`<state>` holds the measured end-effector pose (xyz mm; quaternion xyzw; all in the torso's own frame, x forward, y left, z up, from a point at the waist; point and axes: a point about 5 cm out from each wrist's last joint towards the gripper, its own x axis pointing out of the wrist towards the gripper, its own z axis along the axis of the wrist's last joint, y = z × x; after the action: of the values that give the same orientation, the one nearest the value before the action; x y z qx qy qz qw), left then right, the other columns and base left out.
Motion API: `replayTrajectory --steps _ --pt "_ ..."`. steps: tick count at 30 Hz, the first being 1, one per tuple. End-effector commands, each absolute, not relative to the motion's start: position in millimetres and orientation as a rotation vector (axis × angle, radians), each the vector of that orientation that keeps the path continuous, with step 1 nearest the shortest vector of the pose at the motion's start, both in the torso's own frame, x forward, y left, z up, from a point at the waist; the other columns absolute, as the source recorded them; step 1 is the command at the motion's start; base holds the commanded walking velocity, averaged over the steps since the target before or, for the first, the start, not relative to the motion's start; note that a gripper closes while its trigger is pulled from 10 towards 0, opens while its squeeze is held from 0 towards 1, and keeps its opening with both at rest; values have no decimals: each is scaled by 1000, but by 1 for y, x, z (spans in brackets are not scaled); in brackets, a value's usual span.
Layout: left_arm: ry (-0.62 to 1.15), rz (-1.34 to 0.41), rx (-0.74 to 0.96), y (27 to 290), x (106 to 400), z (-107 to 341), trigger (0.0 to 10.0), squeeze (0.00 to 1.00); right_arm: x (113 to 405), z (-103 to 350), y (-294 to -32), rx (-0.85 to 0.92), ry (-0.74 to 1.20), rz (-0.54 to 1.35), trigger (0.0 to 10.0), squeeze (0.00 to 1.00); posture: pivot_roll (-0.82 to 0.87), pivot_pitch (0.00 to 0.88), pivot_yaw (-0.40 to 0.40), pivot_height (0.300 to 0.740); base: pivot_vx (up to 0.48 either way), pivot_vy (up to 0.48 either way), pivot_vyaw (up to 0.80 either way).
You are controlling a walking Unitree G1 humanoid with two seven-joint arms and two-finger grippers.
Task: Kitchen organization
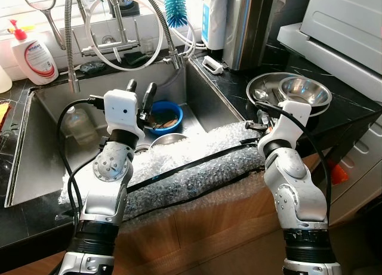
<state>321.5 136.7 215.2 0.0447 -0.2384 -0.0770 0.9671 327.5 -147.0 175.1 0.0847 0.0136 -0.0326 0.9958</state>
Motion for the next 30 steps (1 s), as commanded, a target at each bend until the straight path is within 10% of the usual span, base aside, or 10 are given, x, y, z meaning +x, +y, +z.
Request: replayTrajectory --steps 1,4,7,8,30 --pt "-488 -154 109 138 322 215 10000 0 330 182 -143 167 0 -52 0 0 -108 33 31 740 0 0 0" --pt "-489 -155 108 138 322 215 10000 0 330 183 -143 175 -13 -53 0 0 -108 32 31 740 0 0 0" --pt "-489 -153 107 138 322 215 10000 0 329 192 -143 176 -70 -52 2824 0 -108 32 30 740 0 0 0" --pt "-489 -153 107 138 322 215 10000 0 329 194 -142 162 -85 -50 10000 0 -108 32 30 740 0 0 0" --pt "-497 -135 94 140 323 219 10000 0 323 226 -126 194 -299 93 10000 0 -109 33 28 740 0 0 0"
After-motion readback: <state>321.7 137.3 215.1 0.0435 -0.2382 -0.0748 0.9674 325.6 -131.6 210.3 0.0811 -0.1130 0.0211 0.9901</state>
